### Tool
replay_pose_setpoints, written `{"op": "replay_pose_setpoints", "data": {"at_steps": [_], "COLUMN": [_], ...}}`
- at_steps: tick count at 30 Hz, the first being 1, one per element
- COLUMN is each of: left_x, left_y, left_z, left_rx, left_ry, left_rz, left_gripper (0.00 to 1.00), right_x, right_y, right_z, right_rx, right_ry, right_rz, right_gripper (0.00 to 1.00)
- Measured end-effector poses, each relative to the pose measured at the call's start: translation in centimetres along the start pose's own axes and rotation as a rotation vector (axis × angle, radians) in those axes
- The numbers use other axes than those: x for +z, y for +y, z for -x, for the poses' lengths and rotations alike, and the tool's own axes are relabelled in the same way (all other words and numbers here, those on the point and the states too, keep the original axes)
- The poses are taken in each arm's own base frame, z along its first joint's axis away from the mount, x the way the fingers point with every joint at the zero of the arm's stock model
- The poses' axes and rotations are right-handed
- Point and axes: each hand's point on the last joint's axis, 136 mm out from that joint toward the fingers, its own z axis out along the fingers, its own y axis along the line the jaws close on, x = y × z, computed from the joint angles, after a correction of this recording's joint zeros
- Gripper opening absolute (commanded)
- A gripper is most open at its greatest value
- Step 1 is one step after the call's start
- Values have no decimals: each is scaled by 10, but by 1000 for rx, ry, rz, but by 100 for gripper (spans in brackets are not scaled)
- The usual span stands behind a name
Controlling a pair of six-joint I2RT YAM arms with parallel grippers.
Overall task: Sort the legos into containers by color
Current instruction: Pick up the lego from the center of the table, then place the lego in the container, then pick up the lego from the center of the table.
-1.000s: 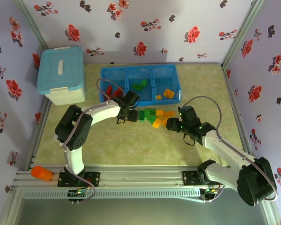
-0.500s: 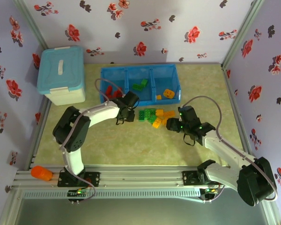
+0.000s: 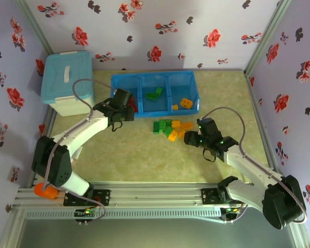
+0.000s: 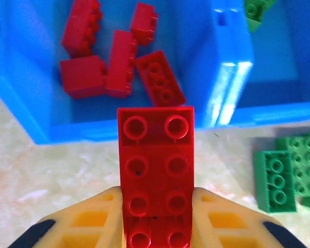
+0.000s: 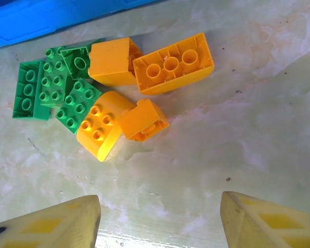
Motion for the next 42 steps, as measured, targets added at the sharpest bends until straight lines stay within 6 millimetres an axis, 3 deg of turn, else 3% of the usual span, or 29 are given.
{"op": "replay_pose_setpoints", "data": {"at_steps": [5,10,11,13,14,18,24,32,42], "left_x": [17,41,46,50,51,40,18,-16,-43], "left_y": [15,14,13,10,7,-4,-12,-21,-16], "left_z": [20,39,43,50,52,56,40,-14,-77], "left_rx": [-42,-40,-37,-32,-30,-21,2,59,63], "left_ry": [9,26,29,17,9,-55,-83,-102,-125], "left_rz": [23,20,18,6,-3,-47,-84,-151,-209], "left_gripper": [25,31,39,71,80,84,82,78,76], "right_x": [-3,-4,-5,-6,-7,-9,-6,14,50], "right_y": [0,-1,-1,0,0,0,-1,-8,9], "right_z": [1,0,1,1,2,3,1,-10,13], "right_rx": [0,0,0,0,0,0,0,-1,-17], "right_ry": [-15,-19,-22,-26,-28,-36,-26,60,150], "right_rz": [4,4,5,8,9,13,7,-47,-91], "right_gripper": [63,63,63,63,63,63,63,67,65]}}
